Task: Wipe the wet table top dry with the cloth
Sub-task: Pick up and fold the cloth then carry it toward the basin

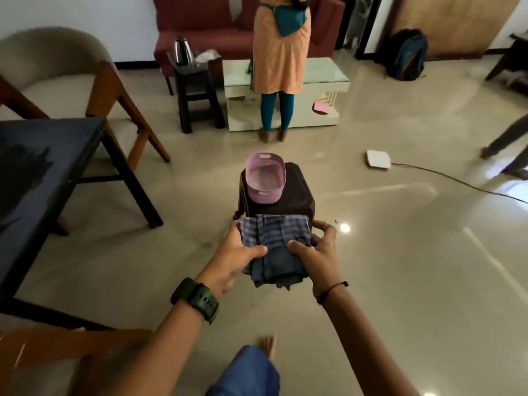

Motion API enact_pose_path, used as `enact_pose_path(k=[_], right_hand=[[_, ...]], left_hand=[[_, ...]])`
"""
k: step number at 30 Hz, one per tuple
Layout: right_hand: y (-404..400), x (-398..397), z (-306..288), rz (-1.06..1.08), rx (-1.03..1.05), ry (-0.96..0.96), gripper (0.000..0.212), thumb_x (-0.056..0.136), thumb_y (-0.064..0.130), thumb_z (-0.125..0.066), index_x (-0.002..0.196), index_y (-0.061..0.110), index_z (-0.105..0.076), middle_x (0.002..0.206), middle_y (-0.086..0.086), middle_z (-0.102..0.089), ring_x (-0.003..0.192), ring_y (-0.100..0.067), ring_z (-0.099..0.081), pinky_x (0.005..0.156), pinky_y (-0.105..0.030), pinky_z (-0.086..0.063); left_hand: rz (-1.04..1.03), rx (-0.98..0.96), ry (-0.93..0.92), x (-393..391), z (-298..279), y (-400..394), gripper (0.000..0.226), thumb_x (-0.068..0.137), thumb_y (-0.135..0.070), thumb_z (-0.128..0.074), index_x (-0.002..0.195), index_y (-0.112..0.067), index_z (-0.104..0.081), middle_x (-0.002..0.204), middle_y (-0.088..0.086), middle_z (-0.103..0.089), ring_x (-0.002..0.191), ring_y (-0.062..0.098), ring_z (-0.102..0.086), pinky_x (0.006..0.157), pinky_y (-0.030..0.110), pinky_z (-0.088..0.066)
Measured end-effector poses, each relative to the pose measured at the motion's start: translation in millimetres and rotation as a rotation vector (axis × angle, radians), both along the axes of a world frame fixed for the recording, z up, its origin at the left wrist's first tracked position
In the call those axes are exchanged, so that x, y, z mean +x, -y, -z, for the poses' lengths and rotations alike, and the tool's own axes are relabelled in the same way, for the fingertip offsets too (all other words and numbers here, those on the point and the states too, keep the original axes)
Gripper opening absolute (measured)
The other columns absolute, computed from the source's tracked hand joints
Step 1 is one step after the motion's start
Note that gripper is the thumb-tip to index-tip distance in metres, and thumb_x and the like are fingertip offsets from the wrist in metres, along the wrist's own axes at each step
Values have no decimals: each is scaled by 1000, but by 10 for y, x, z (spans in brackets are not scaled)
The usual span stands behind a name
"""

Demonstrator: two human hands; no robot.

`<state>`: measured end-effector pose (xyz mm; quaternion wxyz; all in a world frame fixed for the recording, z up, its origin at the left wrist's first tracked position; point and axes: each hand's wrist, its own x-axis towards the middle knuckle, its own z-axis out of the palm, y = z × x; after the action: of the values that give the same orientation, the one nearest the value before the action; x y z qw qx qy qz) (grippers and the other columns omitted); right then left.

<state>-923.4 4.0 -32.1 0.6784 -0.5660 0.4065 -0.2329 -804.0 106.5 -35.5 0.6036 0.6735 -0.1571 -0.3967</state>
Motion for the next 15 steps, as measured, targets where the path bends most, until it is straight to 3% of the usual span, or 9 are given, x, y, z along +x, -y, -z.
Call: enact_pose_path(k=[2, 5, 9, 12, 15], right_hand=[[315, 305, 135, 5, 39, -32, 59, 80, 5, -67, 120, 28, -31, 111, -3, -59, 100, -22, -60, 85, -40, -53], [809, 754, 301, -2, 115, -70, 59, 81, 3, -67, 125, 23, -33, 105, -1, -61, 92, -16, -62, 75, -32, -54], [1388, 1353, 477, -2, 130, -182, 50, 81, -1, -65, 124, 13, -42, 102, 2, -62, 88, -11, -61, 69, -25, -54], [1810, 1822, 609, -41, 66, -302, 51, 82, 0, -64, 130, 5, -46, 118, -9, -62, 102, -20, -62, 87, -36, -54], [2138, 2202, 770, -1, 18, -382, 54, 79, 0, -66, 130, 6, -46, 120, -4, -59, 108, -22, -58, 95, -41, -49]], left_hand=[[5, 17, 12, 369, 140, 340, 50, 79, 4, -64, 119, -16, -43, 111, 1, -60, 96, 9, -59, 68, 20, -50], [-12, 19, -14, 921, 320, 834, 51, 79, 2, -65, 116, -23, -40, 102, -10, -55, 89, 3, -57, 60, 13, -48], [-9, 105, -37, 1530, 558, 1427, 49, 81, -1, -64, 125, -13, -45, 114, 2, -59, 102, 19, -58, 78, 30, -50], [-28, 157, -43, 1918, 734, 1841, 39, 82, 0, -61, 119, -9, -51, 117, 11, -62, 102, 24, -60, 82, 34, -50], [-67, 206, -55, 2198, 941, 2163, 34, 82, 2, -57, 114, -10, -53, 116, 11, -61, 104, 25, -60, 80, 34, -52]])
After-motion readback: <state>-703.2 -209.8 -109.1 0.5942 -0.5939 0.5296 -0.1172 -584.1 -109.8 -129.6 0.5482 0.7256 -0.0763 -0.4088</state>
